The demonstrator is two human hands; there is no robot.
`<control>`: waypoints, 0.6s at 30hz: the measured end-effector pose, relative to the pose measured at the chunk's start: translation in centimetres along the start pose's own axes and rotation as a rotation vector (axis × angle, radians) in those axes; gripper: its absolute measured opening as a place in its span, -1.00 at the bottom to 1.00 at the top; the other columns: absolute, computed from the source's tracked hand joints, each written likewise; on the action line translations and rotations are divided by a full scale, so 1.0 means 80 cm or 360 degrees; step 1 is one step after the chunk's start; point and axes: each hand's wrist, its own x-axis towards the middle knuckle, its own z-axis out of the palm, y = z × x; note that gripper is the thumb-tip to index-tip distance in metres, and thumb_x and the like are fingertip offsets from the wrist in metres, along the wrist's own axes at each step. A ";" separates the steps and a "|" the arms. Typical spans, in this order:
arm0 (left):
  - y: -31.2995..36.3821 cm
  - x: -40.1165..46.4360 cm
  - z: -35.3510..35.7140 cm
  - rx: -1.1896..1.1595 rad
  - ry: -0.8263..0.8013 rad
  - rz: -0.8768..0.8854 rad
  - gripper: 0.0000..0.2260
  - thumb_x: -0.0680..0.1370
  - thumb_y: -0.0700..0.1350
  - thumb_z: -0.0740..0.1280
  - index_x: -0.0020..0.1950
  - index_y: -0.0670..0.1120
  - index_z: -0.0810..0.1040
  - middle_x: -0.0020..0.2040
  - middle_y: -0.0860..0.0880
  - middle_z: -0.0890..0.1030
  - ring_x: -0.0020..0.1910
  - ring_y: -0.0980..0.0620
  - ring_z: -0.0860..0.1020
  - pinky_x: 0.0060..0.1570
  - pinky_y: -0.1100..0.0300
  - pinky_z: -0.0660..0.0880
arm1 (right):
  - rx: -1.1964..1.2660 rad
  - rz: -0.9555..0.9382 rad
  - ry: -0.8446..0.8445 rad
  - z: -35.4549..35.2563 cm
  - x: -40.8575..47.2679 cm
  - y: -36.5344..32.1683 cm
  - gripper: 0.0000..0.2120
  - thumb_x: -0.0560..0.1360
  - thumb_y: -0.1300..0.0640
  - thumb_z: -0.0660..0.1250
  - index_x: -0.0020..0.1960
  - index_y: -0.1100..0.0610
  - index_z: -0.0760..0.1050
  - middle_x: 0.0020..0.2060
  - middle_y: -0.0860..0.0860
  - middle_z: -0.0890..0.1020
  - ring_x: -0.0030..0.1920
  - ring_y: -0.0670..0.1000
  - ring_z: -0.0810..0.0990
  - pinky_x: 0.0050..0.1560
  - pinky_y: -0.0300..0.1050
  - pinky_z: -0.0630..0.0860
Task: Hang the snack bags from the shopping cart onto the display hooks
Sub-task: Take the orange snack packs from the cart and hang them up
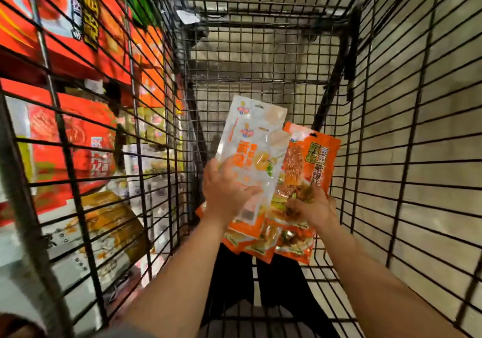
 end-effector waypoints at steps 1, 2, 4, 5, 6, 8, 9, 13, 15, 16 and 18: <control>-0.008 0.008 0.001 0.0012 -0.0031 -0.0042 -0.18 0.18 0.45 0.32 0.31 0.04 0.35 0.35 -0.19 0.31 0.26 -0.37 0.44 0.18 -0.27 0.47 | -0.0039 -0.0003 0.0018 -0.001 0.000 -0.001 -0.30 0.37 -0.13 0.44 0.44 -0.03 0.28 0.37 0.18 0.33 0.36 0.24 0.31 0.34 0.01 0.29; -0.014 0.013 0.002 0.0022 -0.0163 -0.0153 -0.15 0.19 0.48 0.33 0.35 0.07 0.34 0.45 -0.14 0.21 0.39 -0.30 0.33 0.32 -0.23 0.36 | -0.0045 -0.0035 0.0040 0.001 0.003 0.001 -0.32 0.38 -0.12 0.44 0.43 -0.02 0.30 0.37 0.18 0.33 0.35 0.24 0.33 0.35 0.02 0.30; -0.020 0.012 -0.001 -0.0105 -0.0362 -0.0344 -0.03 0.15 0.54 0.32 0.45 0.08 0.29 0.50 -0.14 0.21 0.46 -0.15 0.23 0.40 -0.13 0.28 | -0.0003 -0.0053 0.0065 0.007 0.005 0.004 -0.31 0.37 -0.12 0.45 0.43 -0.03 0.30 0.41 0.18 0.29 0.37 0.25 0.32 0.40 0.09 0.30; -0.021 0.009 -0.002 -0.0187 -0.0315 -0.0360 0.03 0.12 0.53 0.33 0.48 0.05 0.25 0.45 -0.15 0.29 0.42 -0.15 0.29 0.34 -0.10 0.33 | 0.0038 -0.0026 0.0061 0.007 0.002 0.002 -0.30 0.38 -0.10 0.45 0.45 -0.04 0.28 0.43 0.17 0.25 0.39 0.25 0.28 0.41 0.12 0.28; -0.024 0.007 0.000 -0.0250 -0.0232 -0.0336 0.07 0.10 0.52 0.32 0.49 0.01 0.24 0.40 -0.14 0.37 0.36 -0.15 0.35 0.27 -0.06 0.39 | 0.0104 -0.0018 0.0077 0.010 0.004 0.004 -0.30 0.39 -0.07 0.45 0.45 -0.03 0.27 0.44 0.17 0.22 0.40 0.26 0.26 0.42 0.15 0.27; -0.017 0.001 -0.007 -0.0280 -0.0114 -0.0300 0.04 0.12 0.45 0.39 0.48 -0.04 0.27 0.30 -0.11 0.47 0.25 -0.13 0.45 0.14 0.01 0.45 | 0.0206 -0.0025 0.0134 0.013 0.005 0.004 -0.33 0.40 -0.03 0.45 0.44 0.01 0.30 0.42 0.18 0.25 0.39 0.26 0.27 0.40 0.17 0.29; -0.012 0.000 -0.011 -0.0312 -0.0083 -0.0346 -0.01 0.14 0.36 0.48 0.46 -0.05 0.29 0.25 -0.10 0.51 0.20 -0.12 0.48 0.10 0.07 0.45 | 0.0246 -0.0033 0.0175 0.013 0.001 0.001 -0.34 0.39 -0.03 0.46 0.42 0.04 0.32 0.40 0.20 0.31 0.36 0.27 0.31 0.38 0.17 0.32; -0.009 0.018 -0.016 -0.0469 -0.0008 -0.0511 -0.17 0.28 0.07 0.56 0.44 -0.14 0.31 0.16 -0.08 0.53 0.11 -0.05 0.53 0.13 0.08 0.46 | 0.0485 -0.0024 0.0370 0.014 -0.001 0.000 -0.24 0.29 -0.06 0.53 0.40 0.10 0.32 0.25 0.18 0.45 0.24 0.23 0.44 0.28 0.18 0.41; -0.014 0.032 -0.017 -0.0526 -0.0163 -0.0445 -0.33 0.27 0.05 0.58 0.29 -0.14 0.45 0.11 -0.13 0.58 0.06 -0.10 0.58 0.06 0.02 0.54 | 0.0543 -0.0017 0.0440 0.007 -0.002 0.000 -0.23 0.24 -0.10 0.54 0.36 0.07 0.34 0.19 0.11 0.49 0.22 0.19 0.45 0.24 0.12 0.43; -0.021 0.039 -0.013 -0.0492 -0.0206 -0.0394 -0.40 0.27 0.09 0.57 0.20 -0.12 0.49 0.05 -0.13 0.60 0.00 -0.11 0.60 0.00 0.01 0.56 | 0.0570 -0.0019 0.0456 0.004 0.000 0.002 -0.24 0.25 -0.09 0.54 0.35 0.07 0.35 0.19 0.12 0.49 0.23 0.19 0.45 0.24 0.11 0.43; -0.018 0.044 -0.015 -0.0518 -0.0295 -0.0383 -0.51 0.32 0.00 0.57 0.14 -0.11 0.47 0.03 -0.10 0.61 -0.02 -0.10 0.60 -0.03 0.04 0.55 | 0.0542 -0.0018 0.0450 -0.002 0.002 0.004 -0.24 0.30 -0.06 0.54 0.40 0.09 0.32 0.26 0.13 0.48 0.28 0.18 0.43 0.25 0.04 0.40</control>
